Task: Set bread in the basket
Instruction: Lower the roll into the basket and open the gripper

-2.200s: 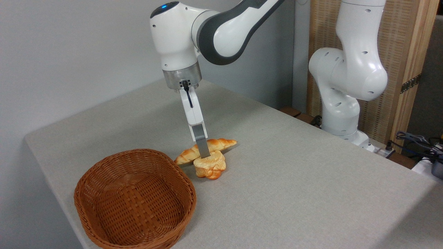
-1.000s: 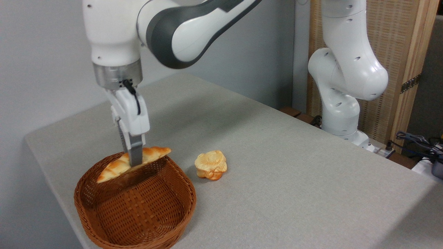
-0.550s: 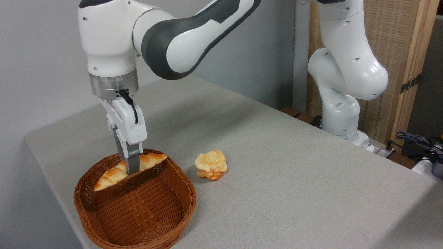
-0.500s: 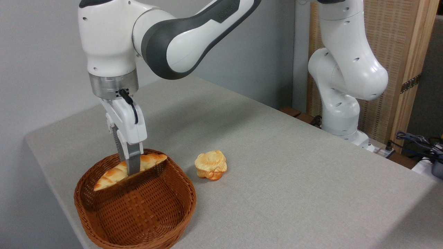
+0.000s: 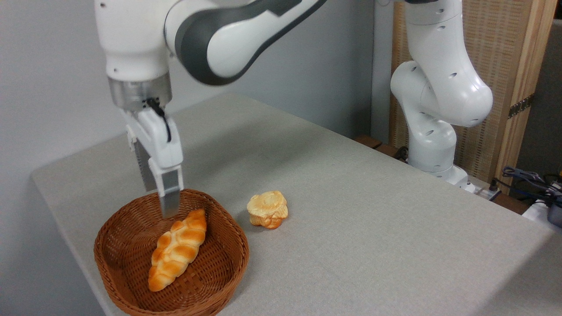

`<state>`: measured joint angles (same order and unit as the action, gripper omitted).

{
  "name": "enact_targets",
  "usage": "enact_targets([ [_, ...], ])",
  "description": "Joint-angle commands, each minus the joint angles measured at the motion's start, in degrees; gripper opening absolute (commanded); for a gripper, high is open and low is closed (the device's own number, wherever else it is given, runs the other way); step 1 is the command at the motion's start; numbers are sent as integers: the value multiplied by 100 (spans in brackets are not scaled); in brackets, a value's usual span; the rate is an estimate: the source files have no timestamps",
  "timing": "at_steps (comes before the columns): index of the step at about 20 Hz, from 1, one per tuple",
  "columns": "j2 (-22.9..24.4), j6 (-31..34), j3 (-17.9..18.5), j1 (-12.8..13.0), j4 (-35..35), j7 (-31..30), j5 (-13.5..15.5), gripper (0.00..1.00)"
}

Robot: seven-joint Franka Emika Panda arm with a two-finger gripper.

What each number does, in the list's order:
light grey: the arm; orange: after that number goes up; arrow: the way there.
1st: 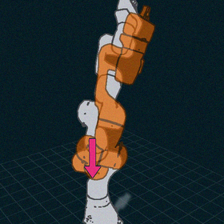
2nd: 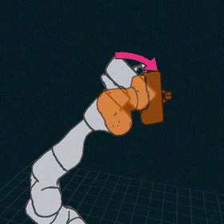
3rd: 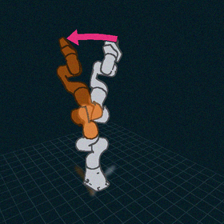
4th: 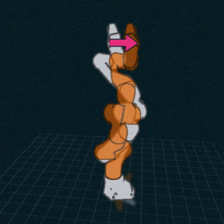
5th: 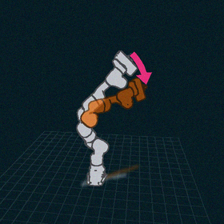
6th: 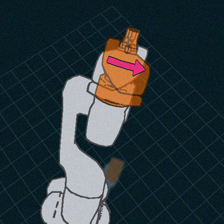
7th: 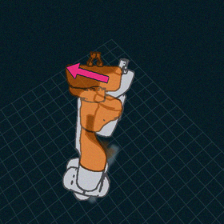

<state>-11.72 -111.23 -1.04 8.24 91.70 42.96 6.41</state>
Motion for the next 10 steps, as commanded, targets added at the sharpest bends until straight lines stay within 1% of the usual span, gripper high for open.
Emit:
enact_targets([
  [1, 705, 820, -45, -148, 6, -86, -358, 100],
  [2, 819, 1136, -106, -174, 6, -103, -490, 100],
  [3, 968, 1443, -281, -418, 32, -182, -535, 100],
  [4, 1074, 1682, -535, -759, 33, -200, -536, 100],
  [5, 1162, 1858, -694, -980, 50, -200, -536, 100],
  [7, 1295, 2035, -687, -1070, 76, -200, -544, 100],
  [9, 1339, 2079, -538, -1071, 77, -156, -544, 100],
  [10, 1339, 2079, -529, -1071, 85, -130, -544, 100],
])
